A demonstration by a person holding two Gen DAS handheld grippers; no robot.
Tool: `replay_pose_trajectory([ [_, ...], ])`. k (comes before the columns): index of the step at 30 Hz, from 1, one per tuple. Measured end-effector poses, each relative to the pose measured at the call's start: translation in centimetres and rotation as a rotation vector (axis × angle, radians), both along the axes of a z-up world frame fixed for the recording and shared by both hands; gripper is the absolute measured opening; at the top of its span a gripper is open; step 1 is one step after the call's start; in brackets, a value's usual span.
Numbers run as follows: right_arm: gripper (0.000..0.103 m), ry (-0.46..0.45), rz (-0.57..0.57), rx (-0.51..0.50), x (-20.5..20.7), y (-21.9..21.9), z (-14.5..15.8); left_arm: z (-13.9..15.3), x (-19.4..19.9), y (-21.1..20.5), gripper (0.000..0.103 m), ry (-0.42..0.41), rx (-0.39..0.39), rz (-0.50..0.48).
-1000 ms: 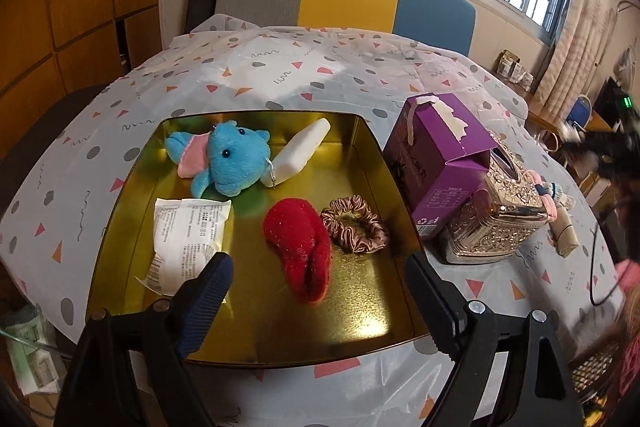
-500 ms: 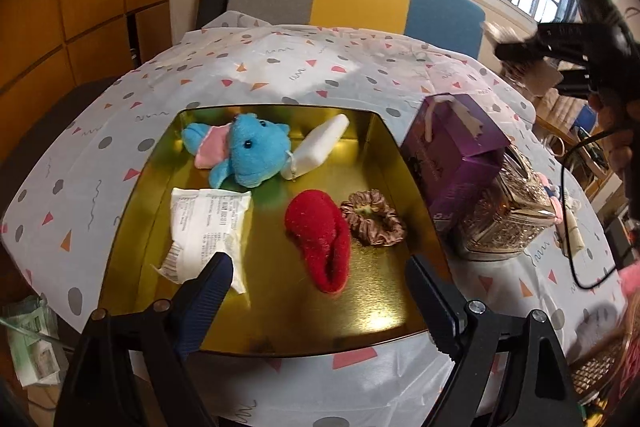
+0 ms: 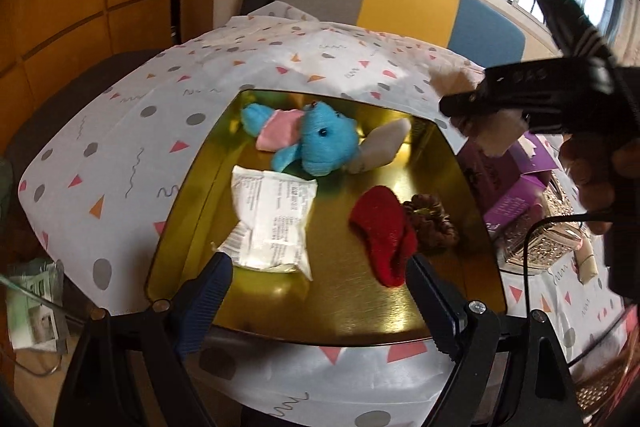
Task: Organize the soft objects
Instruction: 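Carry the scrunchie and white cloth to the gold tray and release with the right tool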
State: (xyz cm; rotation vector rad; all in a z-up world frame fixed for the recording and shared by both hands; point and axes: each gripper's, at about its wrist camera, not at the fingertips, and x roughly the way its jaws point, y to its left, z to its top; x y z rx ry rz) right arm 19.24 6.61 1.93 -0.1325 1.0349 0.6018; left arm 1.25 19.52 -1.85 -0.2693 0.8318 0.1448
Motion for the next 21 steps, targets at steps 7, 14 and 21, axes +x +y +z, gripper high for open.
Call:
replay_pose_trajectory([
  [7,0.051,0.027,-0.047,0.013,1.5,-0.6,-2.3,-0.2,-0.2,0.4,0.089,0.006,-0.004,0.009],
  [14,0.077,-0.025,-0.048,0.064,0.6,-1.7,-0.1,0.1,-0.2,0.0,0.089,-0.002,0.005,0.0],
  [21,0.077,-0.133,-0.03,0.094,-2.0,-3.5,2.8,0.9,-0.1,-0.9,0.089,-0.016,0.028,-0.013],
])
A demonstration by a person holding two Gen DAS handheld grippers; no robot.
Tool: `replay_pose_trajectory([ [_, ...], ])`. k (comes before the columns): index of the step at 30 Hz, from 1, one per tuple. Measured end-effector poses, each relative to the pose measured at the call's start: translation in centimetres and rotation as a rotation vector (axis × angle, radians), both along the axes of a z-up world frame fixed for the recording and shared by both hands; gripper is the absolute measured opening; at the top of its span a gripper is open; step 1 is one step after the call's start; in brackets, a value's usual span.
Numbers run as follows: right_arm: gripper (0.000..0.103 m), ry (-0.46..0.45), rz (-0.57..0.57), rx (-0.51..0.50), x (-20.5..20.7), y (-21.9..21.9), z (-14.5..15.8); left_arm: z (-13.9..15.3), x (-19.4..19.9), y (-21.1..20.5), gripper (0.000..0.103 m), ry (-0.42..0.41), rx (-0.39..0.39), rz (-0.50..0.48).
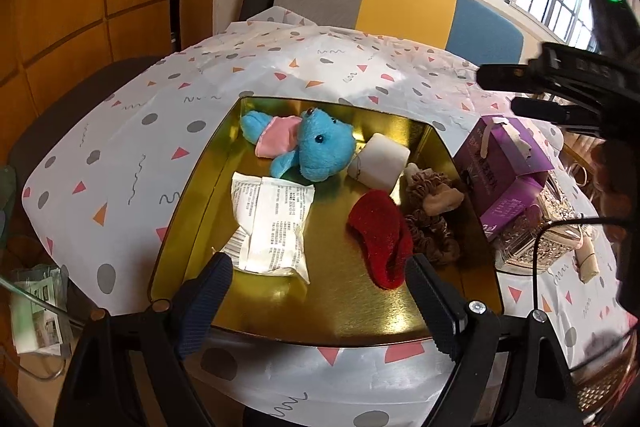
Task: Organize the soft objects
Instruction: 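Carry the scrunchie and white cloth to the gold tray and release with the right tool, then move both tools back to the remaining soft items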
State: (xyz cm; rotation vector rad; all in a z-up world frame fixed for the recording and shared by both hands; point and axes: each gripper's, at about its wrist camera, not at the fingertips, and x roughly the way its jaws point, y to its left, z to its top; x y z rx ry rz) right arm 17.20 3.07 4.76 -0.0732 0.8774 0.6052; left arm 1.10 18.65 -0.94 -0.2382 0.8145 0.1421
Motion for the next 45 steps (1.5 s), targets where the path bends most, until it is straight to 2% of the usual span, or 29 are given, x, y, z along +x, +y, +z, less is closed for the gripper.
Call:
replay_pose_trajectory([
  [6,0.077,-0.078,-0.025,0.012,-2.4,-3.2,1.2,0.7,0.0,-1.1,0.089,-0.011,0.022,-0.027],
  [11,0.077,-0.091,-0.081,0.021,-3.0,-6.8,1.1,1.3,0.1,-2.1,0.089,-0.019,0.044,-0.053],
  [20,0.077,-0.088,-0.27,0.04,-2.5,-15.9,0.7,2.0,0.4,-5.1,0.089,-0.025,0.082,-0.133],
  [33,0.077,-0.062,-0.648,0.037,-1.3,-30.6,-0.9,3.0,0.8,-10.4,0.089,-0.035,0.116,-0.279],
  [40,0.077,-0.061,-0.92,0.015,-1.2,-39.2,-3.1,4.9,1.3,-14.4,0.089,-0.079,0.15,-0.388],
  [44,0.077,0.001,-1.076,0.05,-2.1,-43.7,-5.8,6.7,2.1,-17.4,0.089,-0.121,0.151,-0.476],
  [45,0.077,0.037,-1.112,0.103,-2.3,-44.9,-6.2,7.0,2.5,-18.1,0.089,-0.126,0.149,-0.495],
])
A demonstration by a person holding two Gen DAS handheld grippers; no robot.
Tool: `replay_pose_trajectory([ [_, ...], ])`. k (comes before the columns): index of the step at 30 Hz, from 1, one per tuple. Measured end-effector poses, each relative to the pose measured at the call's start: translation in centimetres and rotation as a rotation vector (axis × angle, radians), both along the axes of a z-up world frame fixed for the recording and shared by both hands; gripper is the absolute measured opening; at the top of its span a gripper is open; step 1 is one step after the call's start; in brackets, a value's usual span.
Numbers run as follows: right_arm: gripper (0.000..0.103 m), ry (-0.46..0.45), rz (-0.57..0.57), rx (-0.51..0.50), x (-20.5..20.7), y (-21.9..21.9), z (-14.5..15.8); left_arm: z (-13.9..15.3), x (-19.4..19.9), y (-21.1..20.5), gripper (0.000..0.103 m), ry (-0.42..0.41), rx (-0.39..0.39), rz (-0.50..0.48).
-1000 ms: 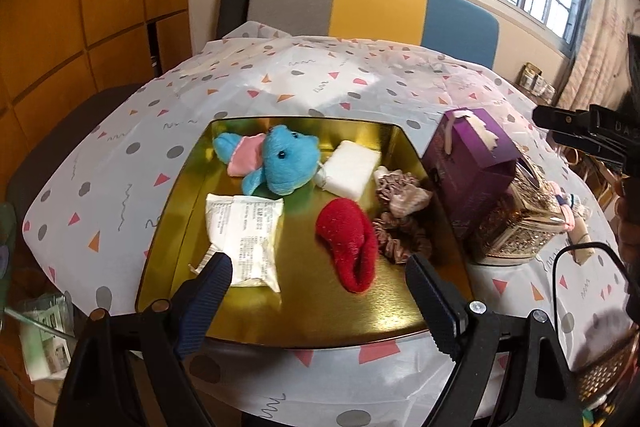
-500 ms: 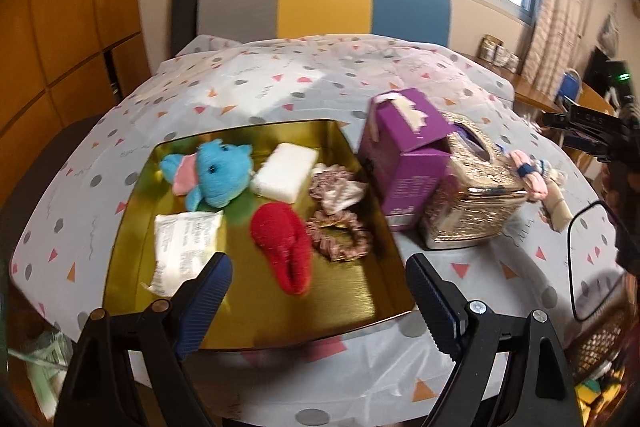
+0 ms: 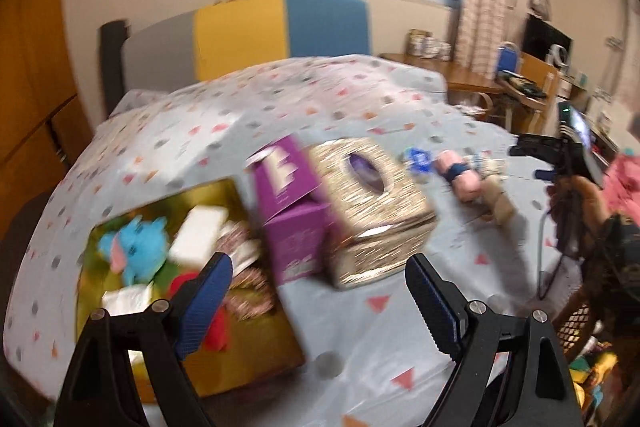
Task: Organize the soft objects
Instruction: 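Move both tools back to the remaining soft items, then grasp the blue Tempo tissue pack with the left tool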
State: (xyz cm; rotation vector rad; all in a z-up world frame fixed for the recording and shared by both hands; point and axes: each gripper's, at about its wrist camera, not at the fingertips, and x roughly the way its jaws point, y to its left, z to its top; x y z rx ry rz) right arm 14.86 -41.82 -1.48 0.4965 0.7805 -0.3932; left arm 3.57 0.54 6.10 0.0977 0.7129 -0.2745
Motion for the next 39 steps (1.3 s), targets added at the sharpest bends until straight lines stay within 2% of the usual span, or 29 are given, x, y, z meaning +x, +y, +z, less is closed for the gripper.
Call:
replay_pose_trajectory([
  [2,0.077,-0.031,-0.049,0.068,-0.5,-1.5,-0.3,0.6,0.8,-1.8,0.089,-0.006,-0.002,-0.04],
  [7,0.077,-0.031,-0.077,0.182,-1.1,-2.8,-1.3,1.4,3.2,-6.5,0.089,0.018,-0.003,-0.14],
  [10,0.077,-0.044,-0.082,0.216,-1.4,-3.0,-1.4,1.7,5.0,-9.5,0.089,0.029,0.023,-0.177],
  [15,0.077,-0.046,-0.06,0.253,-1.4,-2.9,-1.6,0.9,9.1,-14.3,0.089,0.118,0.037,-0.213],
  [18,0.077,-0.048,-0.051,0.277,-1.3,-2.9,-1.7,-0.5,12.0,-16.8,0.089,0.184,0.059,-0.203],
  [23,0.077,-0.059,-0.047,0.328,-1.4,-3.3,-2.0,-4.0,17.4,-19.5,0.089,0.326,0.034,-0.133],
  [26,0.077,-0.065,-0.038,0.355,-1.3,-3.4,-2.1,-5.9,19.8,-20.8,0.089,0.364,0.038,-0.089],
  [33,0.077,-0.091,0.004,0.404,-1.1,-3.2,-2.0,-9.9,24.9,-24.0,0.089,0.386,0.139,-0.034],
  [35,0.077,-0.098,0.013,0.415,-1.0,-3.1,-2.0,-10.6,25.7,-24.8,0.09,0.359,0.191,-0.024],
  [39,0.077,-0.106,0.02,0.445,-1.0,-3.3,-2.2,-11.7,27.2,-26.0,0.09,0.354,0.214,-0.03],
])
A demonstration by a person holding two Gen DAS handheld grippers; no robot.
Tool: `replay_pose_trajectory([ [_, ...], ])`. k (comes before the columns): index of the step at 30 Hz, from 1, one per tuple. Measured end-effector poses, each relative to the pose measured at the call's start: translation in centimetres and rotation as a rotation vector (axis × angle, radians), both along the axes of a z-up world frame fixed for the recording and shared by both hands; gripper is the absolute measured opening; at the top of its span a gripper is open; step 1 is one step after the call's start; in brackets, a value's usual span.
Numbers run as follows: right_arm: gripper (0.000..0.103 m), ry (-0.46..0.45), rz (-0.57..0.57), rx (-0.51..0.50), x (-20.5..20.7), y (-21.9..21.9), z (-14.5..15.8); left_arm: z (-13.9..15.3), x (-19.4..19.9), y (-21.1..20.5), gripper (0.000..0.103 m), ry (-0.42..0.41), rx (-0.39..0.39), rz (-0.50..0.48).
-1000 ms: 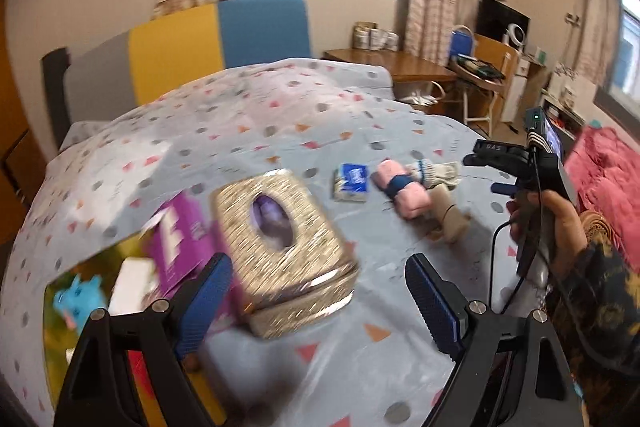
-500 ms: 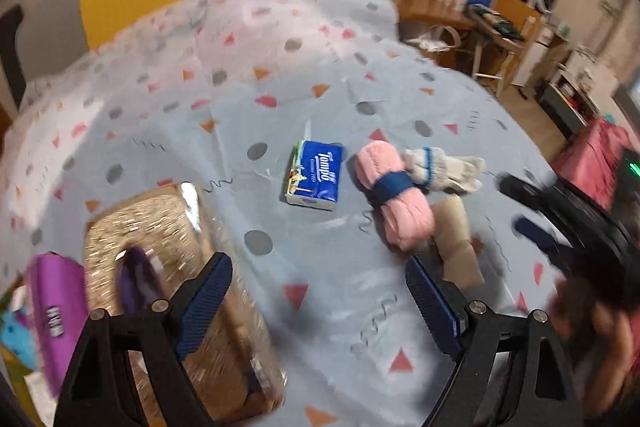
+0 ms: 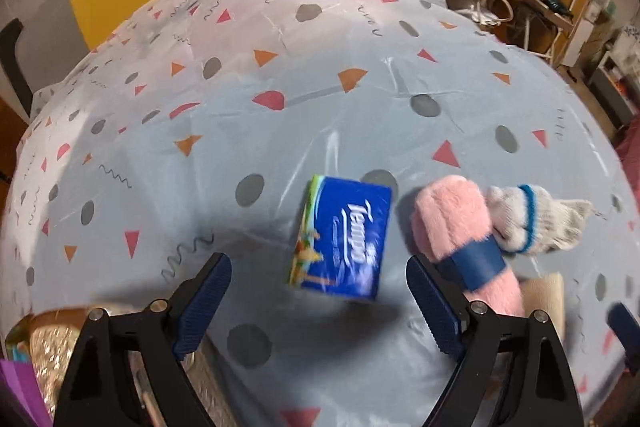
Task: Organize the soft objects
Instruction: 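Grasp the blue Tempo tissue pack with the left tool, then carry the Tempo pack to the gold tray while the right tool grasps the pink sock and white glove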
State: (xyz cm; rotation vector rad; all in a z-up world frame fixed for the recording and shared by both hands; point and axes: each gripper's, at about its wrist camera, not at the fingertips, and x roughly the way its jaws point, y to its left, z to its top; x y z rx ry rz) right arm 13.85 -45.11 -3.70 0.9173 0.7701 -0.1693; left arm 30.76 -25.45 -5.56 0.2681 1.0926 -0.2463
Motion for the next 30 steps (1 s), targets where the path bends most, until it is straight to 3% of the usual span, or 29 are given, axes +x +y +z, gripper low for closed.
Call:
replay_pose_trajectory([
  [3,0.077,-0.007,0.003,0.018,0.0,-0.1,-0.1,-1.3,1.1,-0.8,0.088,0.001,0.045,-0.026],
  [6,0.077,-0.008,0.007,0.025,0.0,0.0,-0.2,-2.5,2.0,-1.2,0.071,0.015,0.056,-0.045],
  [7,0.077,-0.008,0.009,0.026,0.0,0.0,-0.2,-2.9,2.2,-1.4,0.055,0.024,0.062,-0.046],
  [8,0.077,-0.006,0.009,0.027,0.0,0.0,-0.2,-3.3,2.3,-1.5,0.053,0.038,0.066,-0.049],
  [18,0.077,0.022,-0.027,0.047,-0.2,-0.7,-1.1,0.0,-1.8,0.1,0.052,0.066,-0.095,-0.079],
  [22,0.077,0.047,-0.043,0.042,-0.2,-0.9,-1.4,2.6,-3.5,0.2,0.052,0.022,-0.122,-0.123],
  [30,0.077,0.134,0.005,-0.024,0.8,0.2,-2.1,7.7,-3.0,3.8,0.052,-0.044,-0.208,-0.049],
])
